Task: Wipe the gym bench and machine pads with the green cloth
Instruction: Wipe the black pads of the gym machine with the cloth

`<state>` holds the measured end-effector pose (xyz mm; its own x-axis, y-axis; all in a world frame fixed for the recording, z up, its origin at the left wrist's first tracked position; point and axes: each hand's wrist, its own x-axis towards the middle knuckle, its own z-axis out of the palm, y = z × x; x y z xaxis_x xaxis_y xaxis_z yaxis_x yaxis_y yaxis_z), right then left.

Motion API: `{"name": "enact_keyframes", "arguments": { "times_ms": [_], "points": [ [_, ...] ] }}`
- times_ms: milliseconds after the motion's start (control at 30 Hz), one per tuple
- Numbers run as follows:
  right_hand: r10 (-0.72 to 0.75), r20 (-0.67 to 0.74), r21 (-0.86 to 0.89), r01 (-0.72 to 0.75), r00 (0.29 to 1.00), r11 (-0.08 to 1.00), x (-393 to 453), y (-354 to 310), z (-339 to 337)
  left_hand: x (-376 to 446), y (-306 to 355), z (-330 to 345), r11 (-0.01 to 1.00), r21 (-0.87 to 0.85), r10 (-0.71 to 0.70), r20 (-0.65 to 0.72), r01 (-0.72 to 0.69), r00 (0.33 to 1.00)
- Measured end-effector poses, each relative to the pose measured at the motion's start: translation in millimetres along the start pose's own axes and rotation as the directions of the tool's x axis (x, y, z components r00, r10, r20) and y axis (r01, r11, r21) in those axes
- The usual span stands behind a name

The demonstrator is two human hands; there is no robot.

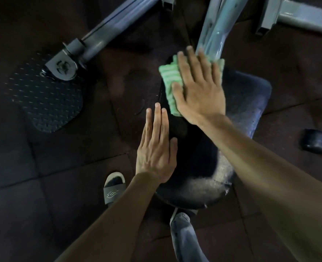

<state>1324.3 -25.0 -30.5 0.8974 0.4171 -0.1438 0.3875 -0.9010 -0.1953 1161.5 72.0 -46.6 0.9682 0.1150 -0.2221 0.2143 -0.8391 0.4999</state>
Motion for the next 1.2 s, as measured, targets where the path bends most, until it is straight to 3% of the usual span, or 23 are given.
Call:
{"name": "enact_keyframes", "arguments": {
  "times_ms": [133,167,233,300,400,467,533,600,667,700,800,867,933,1000,1100,1133,1200],
  "points": [
    [-0.245,0.08,-0.032,0.248,0.966,0.968,-62.2,32.3,-0.2,-0.9,0.5,1.4,1.0,0.014,-0.018,-0.023,0.019,1.0],
    [-0.21,0.082,-0.027,0.213,0.974,0.977,-74.1,50.3,-3.1,-1.0,0.9,1.8,1.0,0.012,-0.016,-0.025,0.017,1.0],
    [0.009,0.026,-0.017,-0.009,1.0,1.0,-60.9,68.7,-7.3,-0.8,1.1,2.5,1.0,-0.004,-0.009,-0.025,0.009,1.0],
    [0.186,-0.038,0.01,-0.186,0.982,0.982,-16.9,52.7,-6.5,0.0,-1.0,2.9,1.0,-0.02,-0.002,-0.023,0.002,1.0],
    [0.013,-0.037,0.001,-0.013,0.999,1.0,7.2,12.2,-2.8,-0.2,-3.8,3.9,1.0,-0.019,0.005,-0.029,-0.006,1.0],
    [-0.191,0.034,-0.03,0.192,0.981,0.981,-31.7,14.1,1.3,-0.6,-3.5,4.1,1.0,0.015,0.004,-0.034,-0.003,0.999],
    [-0.245,0.1,-0.03,0.249,0.964,0.968,-87.1,38.4,1.1,-1.0,-1.3,3.4,1.0,0.023,-0.007,-0.026,0.007,1.0],
    [-0.062,0.069,-0.009,0.063,0.996,0.998,-103.4,63.2,-3.1,-1.1,-0.1,3.9,1.0,0.015,-0.012,-0.013,0.012,1.0],
    [0.184,-0.002,0.016,-0.184,0.983,0.983,-69.4,59.9,-5.9,-0.8,-0.3,4.2,1.0,0.009,-0.02,-0.016,0.02,1.0],
    [0.226,-0.04,0.029,-0.225,0.973,0.974,-44.4,48.2,-4.8,-0.8,-1.1,4.5,1.0,0.014,-0.018,-0.026,0.019,0.999],
    [0.05,-0.034,0.018,-0.049,0.998,0.999,-8.8,3.3,-1.1,-0.8,-2.0,5.3,0.999,0.031,-0.011,-0.039,0.012,0.999],
    [-0.139,0.001,-0.02,0.139,0.99,0.99,-35.4,0.1,5.5,-1.4,-1.7,5.7,0.999,0.045,-0.012,-0.051,0.014,0.999],
    [-0.213,0.04,-0.021,0.214,0.976,0.977,-76.4,21.9,7.6,-1.9,-1.5,5.2,0.999,0.029,-0.032,-0.056,0.034,0.998],
    [-0.097,0.027,0.006,0.097,0.995,0.995,-88.3,46.5,4.4,-2.7,-1.5,5.3,0.999,0.012,-0.033,-0.05,0.034,0.998],
    [0.232,-0.06,0.064,-0.228,0.971,0.972,-40.1,41.1,-0.2,-2.0,-1.6,5.8,0.999,0.022,-0.023,-0.067,0.025,0.997],
    [0.246,-0.06,0.069,-0.242,0.967,0.968,-24.3,28.3,-1.0,-1.4,-1.8,5.7,1.0,0.024,-0.018,-0.069,0.02,0.997],
    [0.115,-0.04,0.052,-0.113,0.993,0.992,-13.3,1.5,0.9,-0.9,-2.8,6.1,1.0,-0.001,-0.011,-0.054,0.011,0.998]
  ]
}}
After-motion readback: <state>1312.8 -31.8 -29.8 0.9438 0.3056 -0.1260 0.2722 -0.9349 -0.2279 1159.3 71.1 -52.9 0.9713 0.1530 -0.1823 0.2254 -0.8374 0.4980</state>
